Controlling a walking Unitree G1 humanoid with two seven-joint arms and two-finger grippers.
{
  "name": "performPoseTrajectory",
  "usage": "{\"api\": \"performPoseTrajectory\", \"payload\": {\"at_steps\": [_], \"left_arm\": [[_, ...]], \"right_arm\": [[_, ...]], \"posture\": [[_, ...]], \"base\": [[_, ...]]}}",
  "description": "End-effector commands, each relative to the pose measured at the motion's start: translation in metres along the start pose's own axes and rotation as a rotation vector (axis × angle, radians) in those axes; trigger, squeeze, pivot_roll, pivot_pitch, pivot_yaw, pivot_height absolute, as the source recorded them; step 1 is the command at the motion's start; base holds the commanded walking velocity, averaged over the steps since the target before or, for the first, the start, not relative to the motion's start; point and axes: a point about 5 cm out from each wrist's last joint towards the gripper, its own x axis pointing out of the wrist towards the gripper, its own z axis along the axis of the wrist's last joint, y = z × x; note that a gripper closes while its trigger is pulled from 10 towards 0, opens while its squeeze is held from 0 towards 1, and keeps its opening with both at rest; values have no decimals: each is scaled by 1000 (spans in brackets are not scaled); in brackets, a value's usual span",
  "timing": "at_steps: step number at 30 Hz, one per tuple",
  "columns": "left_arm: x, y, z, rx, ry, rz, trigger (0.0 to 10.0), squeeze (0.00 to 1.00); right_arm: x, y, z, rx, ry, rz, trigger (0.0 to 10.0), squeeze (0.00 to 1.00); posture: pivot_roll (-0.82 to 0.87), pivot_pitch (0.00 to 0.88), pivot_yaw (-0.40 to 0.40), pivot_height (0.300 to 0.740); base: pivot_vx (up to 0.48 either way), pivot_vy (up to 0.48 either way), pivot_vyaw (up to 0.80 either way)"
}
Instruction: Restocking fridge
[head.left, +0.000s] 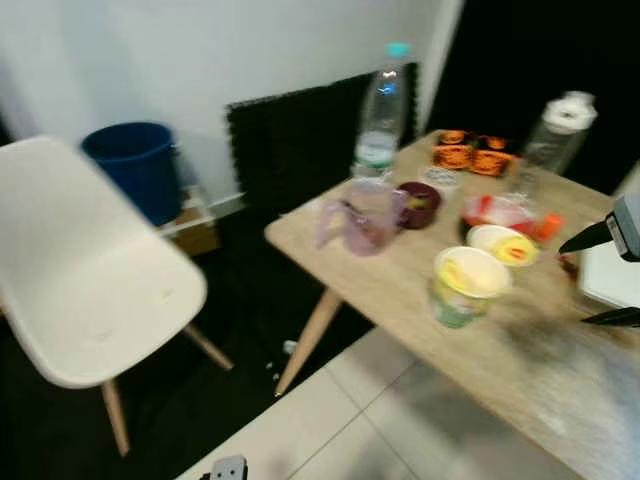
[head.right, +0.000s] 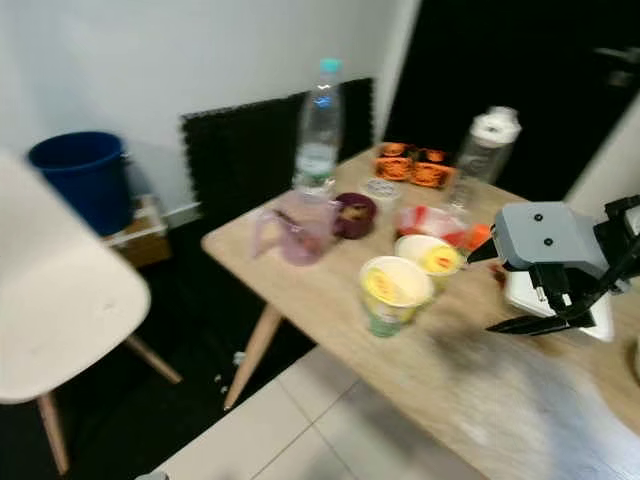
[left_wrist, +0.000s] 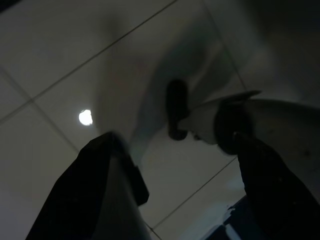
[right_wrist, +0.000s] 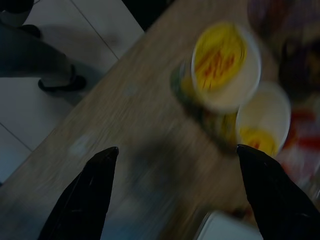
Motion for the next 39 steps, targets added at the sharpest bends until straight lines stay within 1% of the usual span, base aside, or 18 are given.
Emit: {"api": "performPoseTrajectory", "payload": {"at_steps": [1, 4, 7, 9, 12, 14, 15, 18, 19, 21, 23, 24, 26, 29, 34, 35, 38, 39], "left_arm": [[-2, 1, -9, -21, 22, 8, 10000, 0], [-2, 1, -9, -21, 22, 8, 10000, 0], [-2, 1, -8, -20, 22, 8, 10000, 0], [-2, 1, -8, -20, 22, 8, 10000, 0], [-2, 1, -8, -17, 23, 8, 10000, 0], [-2, 1, -8, -16, 22, 7, 10000, 0], [-2, 1, -8, -16, 22, 7, 10000, 0], [-2, 0, -8, -16, 21, 6, 10000, 0], [-2, 0, -8, -16, 21, 6, 10000, 0], [-2, 0, -8, -16, 21, 5, 10000, 0], [-2, 0, -8, -16, 21, 5, 10000, 0], [-2, 1, -8, -16, 21, 7, 10000, 0], [-2, 1, -8, -16, 21, 7, 10000, 0], [-2, 1, -9, -11, 24, 10, 10000, 0], [-2, 0, -9, -12, 24, 9, 10000, 0], [-2, 0, -9, -13, 24, 9, 10000, 0], [-1, -1, -9, -14, 23, 9, 10000, 0], [-1, -1, -9, -16, 22, 8, 10000, 0]], "right_arm": [[8, 1, 0, -20, -10, 27, 10000, 0], [10, 0, 0, -25, -15, 29, 10000, 0], [20, -8, 11, -48, -125, 5, 10000, 0], [20, -8, 11, -48, -125, 5, 10000, 0], [40, -9, 25, -93, -204, 49, 10000, 0], [54, -9, 28, -123, -199, 56, 10000, 0], [54, -9, 28, -123, -199, 56, 10000, 0], [73, -14, 20, -152, -94, 34, 10000, 0], [73, -14, 20, -152, -94, 34, 10000, 0], [87, -16, 11, -179, 0, 35, 10000, 0], [89, -16, 9, -186, 21, 41, 10000, 0], [95, -14, 5, -199, 65, 59, 10000, 0], [95, -14, 5, -199, 65, 59, 10000, 0], [104, -10, -3, -199, 120, 100, 10000, 0], [114, -7, -5, -226, 119, 121, 10000, 0], [119, -6, -5, -243, 119, 118, 10000, 0], [122, -6, -5, -256, 114, 111, 10000, 0], [126, -7, -3, -270, 95, 94, 10000, 0]], "posture": [[-112, 0, -61, 740], [-112, 0, -61, 740], [-110, 0, -59, 740], [-110, 0, -59, 740], [-109, 0, -56, 740], [-102, 0, -56, 740], [-102, 0, -56, 740], [-97, 0, -54, 740], [-97, 0, -54, 740], [-92, 0, -54, 740], [-90, 0, -55, 740], [-90, 0, -55, 740], [-90, 0, -55, 740], [-90, 0, -58, 740], [-92, 0, -60, 740], [-92, 0, -60, 740], [-93, 0, -61, 740], [-93, 0, -61, 740]], "base": [[0, 0, -725], [0, 0, -725], [0, 0, 0], [0, 0, 0], [0, 0, 0], [0, 0, 0], [0, 0, 0], [0, 0, 0], [0, 0, 0], [0, 0, 0], [0, 0, 0], [0, 0, 0], [0, 0, 0], [0, 0, 0], [0, 0, 0], [0, 0, 0], [0, 0, 0], [0, 0, 0]]}}
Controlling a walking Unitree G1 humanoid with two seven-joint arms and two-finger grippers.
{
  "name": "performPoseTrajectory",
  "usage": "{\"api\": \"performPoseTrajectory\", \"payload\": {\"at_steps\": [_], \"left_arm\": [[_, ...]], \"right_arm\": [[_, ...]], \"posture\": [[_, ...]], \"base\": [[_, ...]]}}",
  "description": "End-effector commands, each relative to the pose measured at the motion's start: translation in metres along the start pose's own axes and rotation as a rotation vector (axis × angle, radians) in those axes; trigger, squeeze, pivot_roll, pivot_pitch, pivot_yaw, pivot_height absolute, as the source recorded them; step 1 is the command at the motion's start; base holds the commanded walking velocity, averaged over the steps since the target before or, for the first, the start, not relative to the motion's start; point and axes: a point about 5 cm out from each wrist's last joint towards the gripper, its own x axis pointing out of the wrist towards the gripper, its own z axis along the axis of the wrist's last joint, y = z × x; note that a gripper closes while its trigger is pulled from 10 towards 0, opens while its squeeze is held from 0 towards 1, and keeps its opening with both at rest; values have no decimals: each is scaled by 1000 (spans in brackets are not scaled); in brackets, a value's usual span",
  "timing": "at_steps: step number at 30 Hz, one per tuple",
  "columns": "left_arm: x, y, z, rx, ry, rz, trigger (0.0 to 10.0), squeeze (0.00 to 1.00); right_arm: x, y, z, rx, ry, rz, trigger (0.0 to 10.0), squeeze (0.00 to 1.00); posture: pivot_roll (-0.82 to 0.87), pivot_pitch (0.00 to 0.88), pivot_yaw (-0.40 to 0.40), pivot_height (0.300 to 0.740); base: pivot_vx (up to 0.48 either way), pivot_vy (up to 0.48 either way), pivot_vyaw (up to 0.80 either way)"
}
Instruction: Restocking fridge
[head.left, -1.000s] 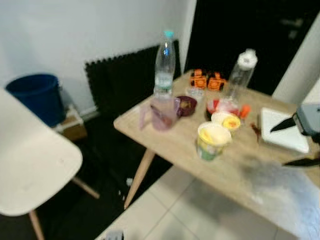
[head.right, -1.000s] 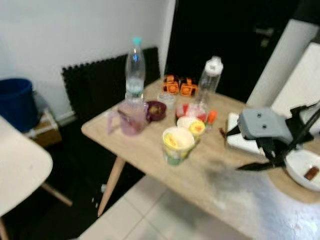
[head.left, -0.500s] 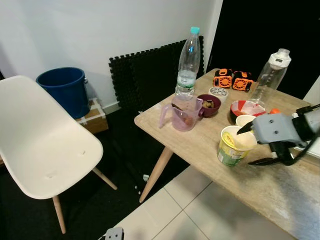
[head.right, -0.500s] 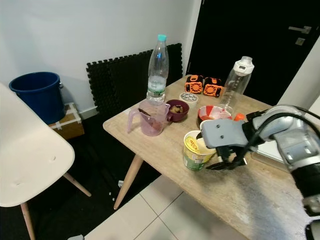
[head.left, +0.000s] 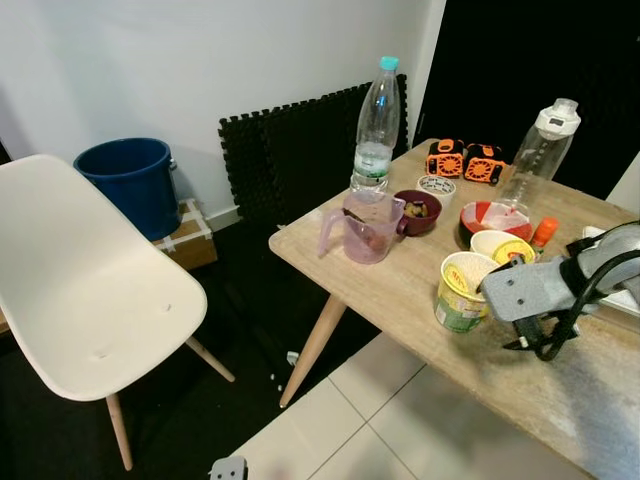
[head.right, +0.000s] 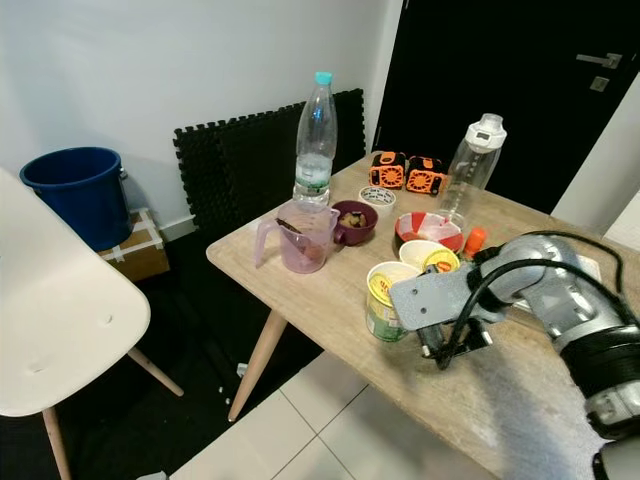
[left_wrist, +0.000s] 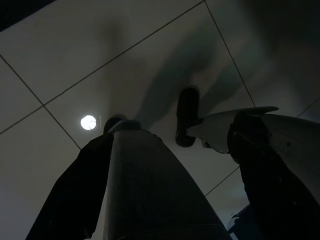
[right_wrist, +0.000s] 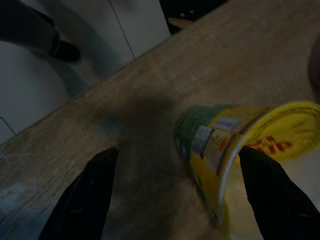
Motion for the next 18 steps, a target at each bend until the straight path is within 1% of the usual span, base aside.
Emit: {"api": "performPoseTrajectory", "payload": {"at_steps": [1, 2, 5, 10, 14, 15, 16, 18], "left_arm": [[0, -1, -5, -7, 17, 5, 10000, 0], [0, -1, -5, -7, 17, 5, 10000, 0], [-1, -1, -6, -8, 18, 4, 10000, 0], [0, -1, -5, -9, 15, 5, 10000, 0], [-1, -1, -5, -11, 14, 6, 10000, 0], [-1, -1, -6, -12, 15, 6, 10000, 0], [-1, -1, -6, -12, 15, 6, 10000, 0], [-1, -1, -6, -12, 15, 6, 10000, 0]], "right_arm": [[6, -2, 4, -25, -23, -24, 10000, 0], [6, -2, 4, -25, -23, -24, 10000, 0], [12, -2, 12, -40, -71, -12, 10000, 0], [15, -1, 12, -57, -61, 8, 10000, 0], [14, -3, 11, -60, -63, 6, 9961, 0], [13, -3, 11, -62, -61, 6, 2353, 0], [11, -4, 11, -63, -59, 6, 0, 0], [11, -4, 10, -64, -56, 7, 0, 0]], "posture": [[-93, 0, -61, 740], [-93, 0, -61, 740], [-93, 0, -61, 740], [-90, 0, -64, 740], [-90, 0, -64, 740], [-90, 0, -64, 740], [-90, 0, -64, 740], [-90, 0, -64, 740]], "base": [[0, 0, 0], [0, 0, 0], [0, 0, 0], [0, 0, 0], [0, 0, 0], [0, 0, 0], [0, 0, 0], [0, 0, 0]]}}
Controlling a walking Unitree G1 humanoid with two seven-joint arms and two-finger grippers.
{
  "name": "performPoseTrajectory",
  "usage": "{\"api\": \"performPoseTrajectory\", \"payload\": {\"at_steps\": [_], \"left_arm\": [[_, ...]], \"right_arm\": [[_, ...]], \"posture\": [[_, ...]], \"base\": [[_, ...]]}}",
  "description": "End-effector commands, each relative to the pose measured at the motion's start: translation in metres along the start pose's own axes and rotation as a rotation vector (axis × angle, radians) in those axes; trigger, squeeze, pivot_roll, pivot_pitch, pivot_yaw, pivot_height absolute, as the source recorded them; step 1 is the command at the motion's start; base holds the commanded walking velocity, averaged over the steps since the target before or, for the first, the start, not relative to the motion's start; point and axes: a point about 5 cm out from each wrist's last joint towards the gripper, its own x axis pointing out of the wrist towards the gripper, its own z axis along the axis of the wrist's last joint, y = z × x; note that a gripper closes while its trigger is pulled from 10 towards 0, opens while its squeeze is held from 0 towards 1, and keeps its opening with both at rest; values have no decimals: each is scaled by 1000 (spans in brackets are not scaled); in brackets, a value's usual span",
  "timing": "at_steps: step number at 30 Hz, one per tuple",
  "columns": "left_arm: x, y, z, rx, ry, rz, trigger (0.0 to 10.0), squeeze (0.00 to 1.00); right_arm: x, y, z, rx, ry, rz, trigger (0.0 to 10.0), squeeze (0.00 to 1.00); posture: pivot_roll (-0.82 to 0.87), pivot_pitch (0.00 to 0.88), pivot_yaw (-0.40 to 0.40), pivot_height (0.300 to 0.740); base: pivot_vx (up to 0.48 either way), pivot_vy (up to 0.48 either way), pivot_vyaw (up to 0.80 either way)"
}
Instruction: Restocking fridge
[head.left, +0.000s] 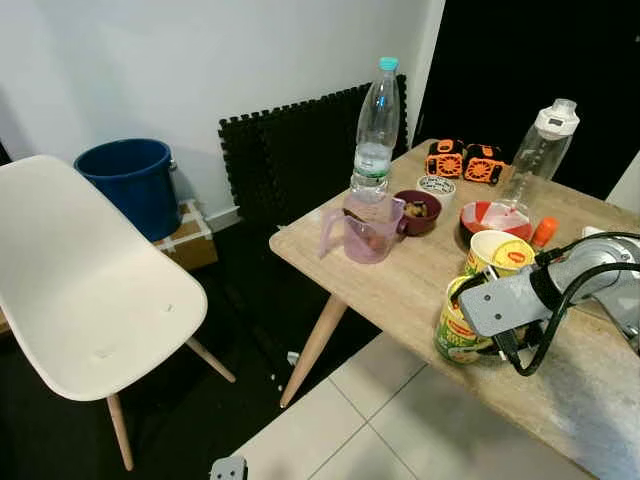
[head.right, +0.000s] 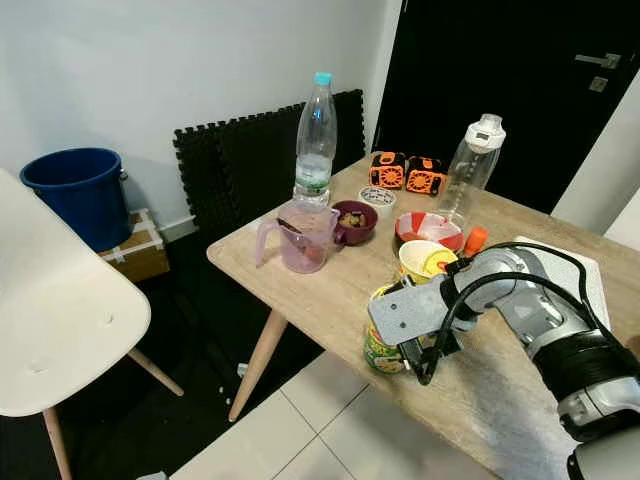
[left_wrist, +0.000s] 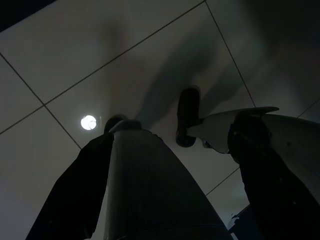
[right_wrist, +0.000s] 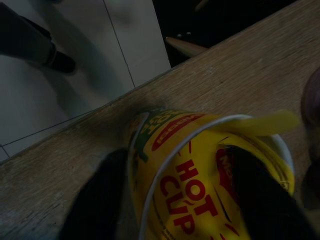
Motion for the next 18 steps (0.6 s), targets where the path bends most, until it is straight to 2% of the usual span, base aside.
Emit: {"api": "performPoseTrajectory", "payload": {"at_steps": [1, 14, 18], "left_arm": [[0, -1, -5, -11, 14, 5, 10000, 0], [0, -1, -5, -10, 15, 6, 10000, 0], [0, -1, -5, -14, 14, 8, 10000, 0]], "right_arm": [[-4, -1, -1, -6, 9, 11, 0, 0], [-14, 3, 1, -10, 3, 61, 0, 0], [-14, 8, -1, 7, 5, 106, 0, 0]], "posture": [[-90, 0, -64, 740], [-91, 0, -66, 740], [-90, 0, -67, 740]], "base": [[0, 0, 0], [0, 0, 0], [0, 0, 0]]}}
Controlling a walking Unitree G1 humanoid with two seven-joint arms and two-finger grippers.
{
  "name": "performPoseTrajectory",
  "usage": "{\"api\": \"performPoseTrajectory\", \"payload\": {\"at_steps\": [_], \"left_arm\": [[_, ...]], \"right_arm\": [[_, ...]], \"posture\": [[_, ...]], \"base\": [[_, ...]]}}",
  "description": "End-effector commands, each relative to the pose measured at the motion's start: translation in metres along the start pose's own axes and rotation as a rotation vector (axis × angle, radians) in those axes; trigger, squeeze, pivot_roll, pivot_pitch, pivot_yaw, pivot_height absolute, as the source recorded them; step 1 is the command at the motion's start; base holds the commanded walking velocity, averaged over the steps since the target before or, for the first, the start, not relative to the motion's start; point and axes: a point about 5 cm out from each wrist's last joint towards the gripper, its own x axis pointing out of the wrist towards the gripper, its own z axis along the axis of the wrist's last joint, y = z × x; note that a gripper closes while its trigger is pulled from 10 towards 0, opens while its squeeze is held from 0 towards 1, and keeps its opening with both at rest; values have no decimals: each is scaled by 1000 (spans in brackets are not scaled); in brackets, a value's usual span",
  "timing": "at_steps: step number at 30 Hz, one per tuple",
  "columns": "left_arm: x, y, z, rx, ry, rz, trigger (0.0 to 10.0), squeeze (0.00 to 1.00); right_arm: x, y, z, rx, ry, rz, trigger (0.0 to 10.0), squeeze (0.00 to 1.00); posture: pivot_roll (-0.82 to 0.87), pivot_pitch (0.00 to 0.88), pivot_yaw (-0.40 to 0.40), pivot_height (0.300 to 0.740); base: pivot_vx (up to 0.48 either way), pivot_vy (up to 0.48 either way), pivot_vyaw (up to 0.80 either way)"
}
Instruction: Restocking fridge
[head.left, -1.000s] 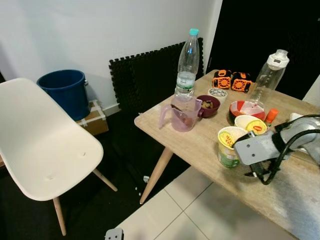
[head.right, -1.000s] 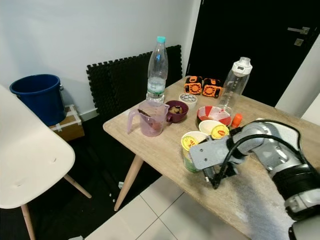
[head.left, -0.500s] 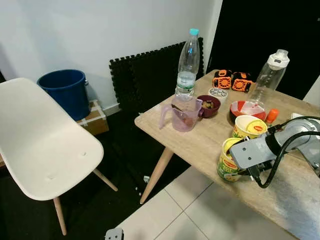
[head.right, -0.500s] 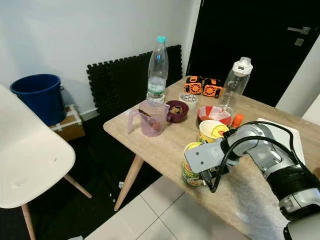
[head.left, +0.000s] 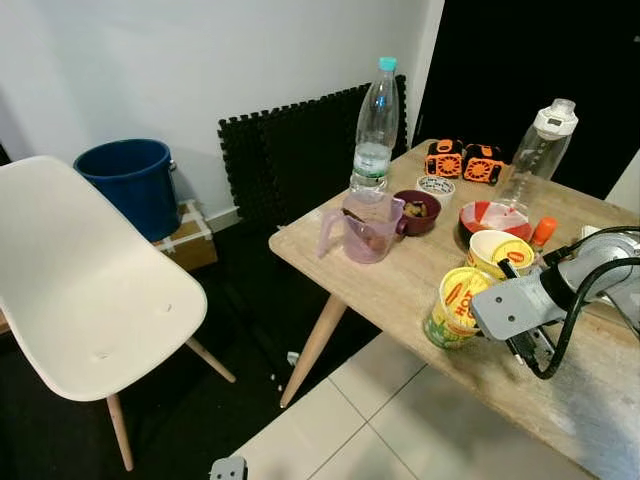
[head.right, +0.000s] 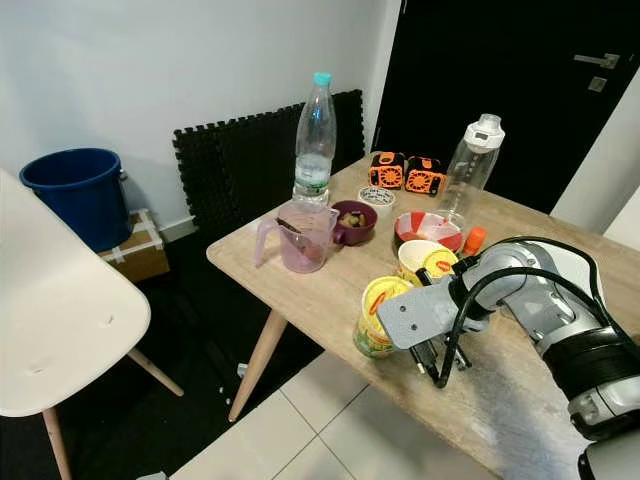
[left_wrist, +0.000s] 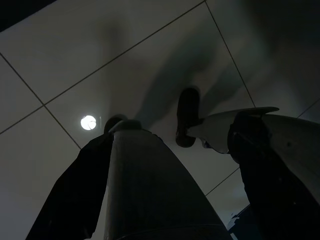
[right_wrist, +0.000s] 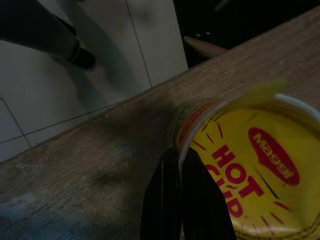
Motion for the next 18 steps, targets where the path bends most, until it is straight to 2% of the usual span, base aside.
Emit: {"api": "performPoseTrajectory", "payload": {"at_steps": [1, 9, 15, 18], "left_arm": [[0, -1, -5, -13, 14, 7, 10000, 0], [0, -1, -5, -14, 14, 7, 10000, 0], [-1, 0, -4, -21, 11, 8, 10000, 0], [-1, 0, -5, -22, 12, 8, 10000, 0]], "right_arm": [[-3, 6, -2, 16, -4, 28, 0, 0], [-4, 9, 3, 26, -46, 54, 0, 0], [-16, 9, 30, 31, -253, 60, 0, 0], [-16, 11, 36, 29, -292, 72, 0, 0]], "posture": [[-90, 0, -67, 740], [-90, 0, -67, 740], [-90, 0, -63, 740], [-90, 0, -62, 740]], "base": [[0, 0, 0], [0, 0, 0], [0, 0, 0], [0, 0, 0]]}}
